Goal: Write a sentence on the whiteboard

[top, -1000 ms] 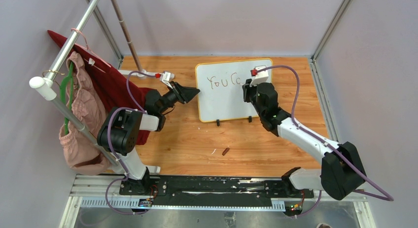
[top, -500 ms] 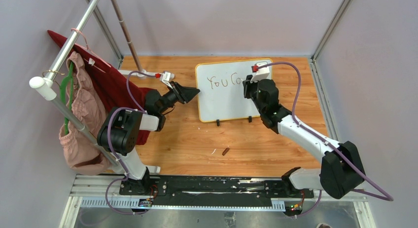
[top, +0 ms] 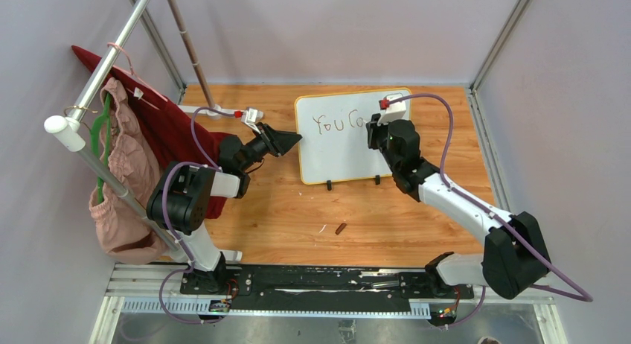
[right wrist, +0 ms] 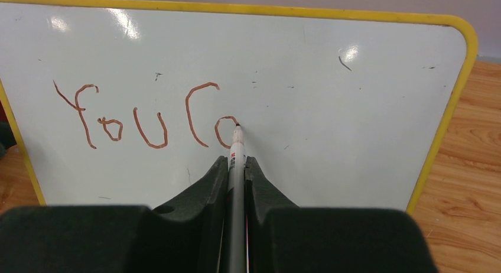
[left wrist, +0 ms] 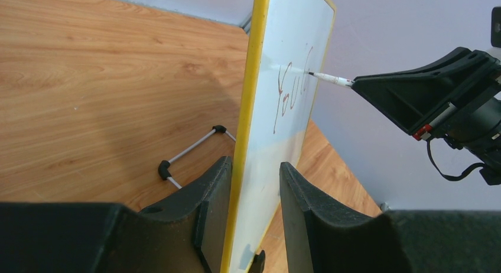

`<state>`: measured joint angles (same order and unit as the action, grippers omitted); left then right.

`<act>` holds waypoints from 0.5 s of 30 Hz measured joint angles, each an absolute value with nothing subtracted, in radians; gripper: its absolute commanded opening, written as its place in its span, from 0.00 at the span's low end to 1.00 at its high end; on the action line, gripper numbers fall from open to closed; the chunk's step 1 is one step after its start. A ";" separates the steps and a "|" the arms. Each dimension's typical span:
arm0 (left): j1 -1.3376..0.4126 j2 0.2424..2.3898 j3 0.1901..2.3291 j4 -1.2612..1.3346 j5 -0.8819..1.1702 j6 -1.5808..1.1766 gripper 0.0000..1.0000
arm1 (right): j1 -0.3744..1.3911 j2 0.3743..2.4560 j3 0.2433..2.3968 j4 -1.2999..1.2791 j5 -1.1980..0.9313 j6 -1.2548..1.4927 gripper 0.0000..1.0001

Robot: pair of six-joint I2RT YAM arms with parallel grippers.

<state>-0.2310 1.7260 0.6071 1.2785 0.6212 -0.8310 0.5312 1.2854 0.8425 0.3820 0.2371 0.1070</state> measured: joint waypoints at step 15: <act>-0.231 1.726 0.607 1.281 0.621 -0.839 0.40 | 0.531 1.250 0.792 0.368 0.238 0.108 0.00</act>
